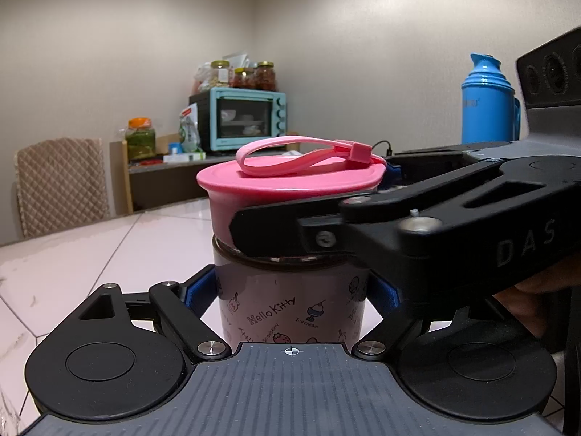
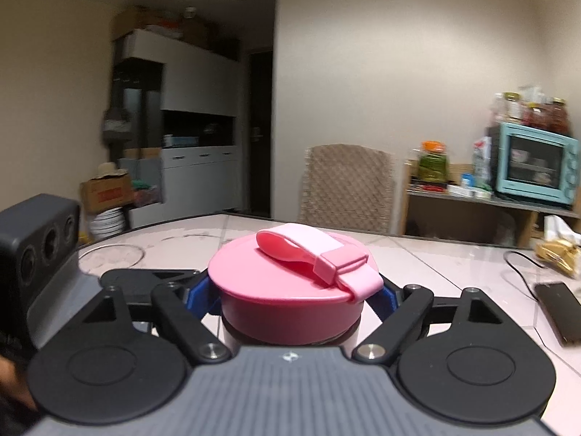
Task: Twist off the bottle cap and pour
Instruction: 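Twist the cap with the right gripper while the left gripper holds the bottle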
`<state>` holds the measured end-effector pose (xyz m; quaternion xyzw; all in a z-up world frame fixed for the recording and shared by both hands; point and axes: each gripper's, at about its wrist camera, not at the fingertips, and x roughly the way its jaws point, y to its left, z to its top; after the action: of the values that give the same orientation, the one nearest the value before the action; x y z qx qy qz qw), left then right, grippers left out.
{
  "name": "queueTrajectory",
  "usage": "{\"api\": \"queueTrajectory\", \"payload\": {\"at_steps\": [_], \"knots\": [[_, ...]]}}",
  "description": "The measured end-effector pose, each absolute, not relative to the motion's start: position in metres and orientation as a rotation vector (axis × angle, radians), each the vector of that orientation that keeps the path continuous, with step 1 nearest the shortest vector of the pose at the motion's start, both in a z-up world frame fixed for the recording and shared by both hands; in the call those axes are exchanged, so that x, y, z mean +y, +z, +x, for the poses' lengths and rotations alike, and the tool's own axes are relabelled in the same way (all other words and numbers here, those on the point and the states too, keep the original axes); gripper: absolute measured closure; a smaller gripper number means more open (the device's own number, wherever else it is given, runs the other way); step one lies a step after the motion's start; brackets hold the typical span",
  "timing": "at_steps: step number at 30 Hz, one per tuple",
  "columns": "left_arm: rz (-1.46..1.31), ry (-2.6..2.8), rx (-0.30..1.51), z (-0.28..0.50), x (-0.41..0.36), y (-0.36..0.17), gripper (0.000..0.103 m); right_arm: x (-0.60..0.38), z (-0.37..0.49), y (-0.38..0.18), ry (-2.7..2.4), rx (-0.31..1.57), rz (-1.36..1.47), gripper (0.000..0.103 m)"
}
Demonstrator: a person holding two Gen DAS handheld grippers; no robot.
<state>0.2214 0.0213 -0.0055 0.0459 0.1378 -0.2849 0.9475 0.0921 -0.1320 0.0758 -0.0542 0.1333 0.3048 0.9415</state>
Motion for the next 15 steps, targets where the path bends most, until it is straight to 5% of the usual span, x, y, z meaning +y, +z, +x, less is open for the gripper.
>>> {"api": "queueTrajectory", "payload": {"at_steps": [12, 15], "knots": [[0.091, -0.587, 0.289, 0.222, 0.023, -0.006, 0.014, -0.173, 0.135, 0.085, 1.033, 0.274, -0.15, 0.017], [0.091, -0.588, 0.289, 0.222, 0.022, -0.005, 0.014, -0.173, 0.129, 0.09, 0.986, 0.273, -0.13, 0.002]]}}
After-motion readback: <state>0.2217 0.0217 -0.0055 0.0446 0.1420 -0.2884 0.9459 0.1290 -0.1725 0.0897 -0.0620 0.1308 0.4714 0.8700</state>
